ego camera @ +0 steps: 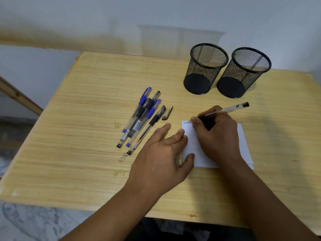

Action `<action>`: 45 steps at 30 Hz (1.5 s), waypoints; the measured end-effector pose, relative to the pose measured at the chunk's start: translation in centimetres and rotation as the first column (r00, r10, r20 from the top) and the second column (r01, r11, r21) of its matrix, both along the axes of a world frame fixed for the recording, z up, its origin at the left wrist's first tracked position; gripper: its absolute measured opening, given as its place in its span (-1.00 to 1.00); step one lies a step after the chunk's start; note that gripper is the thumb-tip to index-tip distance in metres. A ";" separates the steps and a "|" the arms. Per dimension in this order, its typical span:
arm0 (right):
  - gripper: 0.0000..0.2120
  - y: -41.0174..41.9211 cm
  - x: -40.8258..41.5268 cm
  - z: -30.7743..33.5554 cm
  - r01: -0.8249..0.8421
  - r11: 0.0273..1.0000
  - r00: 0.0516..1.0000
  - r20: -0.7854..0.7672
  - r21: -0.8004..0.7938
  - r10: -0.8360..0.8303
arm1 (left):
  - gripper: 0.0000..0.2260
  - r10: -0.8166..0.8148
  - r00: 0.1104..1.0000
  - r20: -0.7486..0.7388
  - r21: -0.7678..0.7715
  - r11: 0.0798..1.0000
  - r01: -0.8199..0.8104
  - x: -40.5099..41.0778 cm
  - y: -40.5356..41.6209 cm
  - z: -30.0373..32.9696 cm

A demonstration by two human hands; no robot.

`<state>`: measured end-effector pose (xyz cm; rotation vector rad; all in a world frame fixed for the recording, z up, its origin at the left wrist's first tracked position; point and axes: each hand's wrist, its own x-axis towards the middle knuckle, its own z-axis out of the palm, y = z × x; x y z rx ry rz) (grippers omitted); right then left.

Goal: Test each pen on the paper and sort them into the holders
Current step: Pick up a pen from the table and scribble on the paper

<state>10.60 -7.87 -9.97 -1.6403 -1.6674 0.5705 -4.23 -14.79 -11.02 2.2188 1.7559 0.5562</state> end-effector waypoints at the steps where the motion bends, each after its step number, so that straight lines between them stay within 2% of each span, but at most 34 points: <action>1: -0.90 0.0 0.0 0.0 0.007 1.000 1.000 -0.011 -0.002 -0.007 | -0.57 -0.001 1.000 -0.006 0.003 1.000 0.001 0.0 0.0 0.0; 5: -0.91 0.0 0.3 -0.3 0.079 0.997 0.993 -0.091 0.026 -0.076 | -0.57 0.000 1.000 0.020 0.011 1.000 0.000 0.0 0.0 -0.3; 12: -0.91 -0.2 0.2 -0.3 0.110 0.993 0.989 -0.102 0.036 -0.106 | -0.56 -0.003 1.000 0.023 0.014 1.000 0.003 -0.1 0.1 -0.4; 17: -0.86 0.0 0.7 -0.2 0.182 0.983 0.951 -0.255 0.015 -0.172 | -0.55 0.002 1.000 0.004 0.016 1.000 -0.002 -0.1 0.2 -0.3; 21: -0.86 0.1 0.9 0.2 0.164 0.986 0.929 -0.330 -0.040 -0.168 | -0.55 0.010 1.000 0.003 0.026 1.000 -0.010 -0.1 0.1 -0.3; 23: -0.86 0.5 1.3 0.7 0.128 0.983 0.862 -0.475 -0.133 -0.176 | -0.55 0.010 1.000 0.012 0.017 1.000 -0.010 0.0 0.1 -0.4; 25: -0.90 0.6 1.8 1.6 0.059 0.967 0.692 -0.689 -0.246 -0.217 | -0.53 0.003 1.000 0.010 0.010 1.000 -0.003 0.0 0.1 -0.6; 26: -0.91 0.6 2.2 2.0 0.038 0.961 0.633 -0.738 -0.272 -0.234 | -0.52 0.001 1.000 0.009 0.001 1.000 -0.001 0.0 0.1 -0.6; 30: -0.94 -0.4 3.7 2.3 0.033 0.963 0.675 -0.705 -0.268 -0.219 | -0.53 0.005 0.999 0.032 -0.011 1.000 -0.004 0.1 0.0 -0.1; 33: -0.91 -1.7 4.0 2.3 0.034 0.962 0.692 -0.688 -0.271 -0.218 | -0.64 0.003 0.994 0.109 0.016 1.000 -0.004 0.3 -0.2 1.1; 35: -0.86 -2.6 4.2 2.4 0.035 0.963 0.699 -0.682 -0.269 -0.216 | -0.71 0.051 0.978 0.201 0.048 0.997 -0.062 0.2 -0.1 2.0; 37: -0.90 -3.4 4.4 2.5 0.024 0.966 0.694 -0.691 -0.258 -0.202 | -0.68 0.125 0.963 0.239 0.053 0.988 -0.142 -0.3 0.9 2.7; 40: -0.96 -4.6 5.0 2.8 0.013 0.971 0.659 -0.728 -0.239 -0.188 | -0.83 0.186 0.976 0.110 0.104 0.975 -0.198 -1.1 3.4 2.7; 42: -0.94 -5.2 5.7 3.1 0.023 0.974 0.660 -0.728 -0.226 -0.185 | -0.81 0.250 0.968 0.001 0.069 0.966 -0.249 -1.4 4.8 2.7; 45: -0.96 -5.9 6.7 3.4 0.039 0.978 0.648 -0.740 -0.207 -0.182 | -0.77 0.261 0.959 -0.111 0.054 0.965 -0.256 -1.5 5.7 2.6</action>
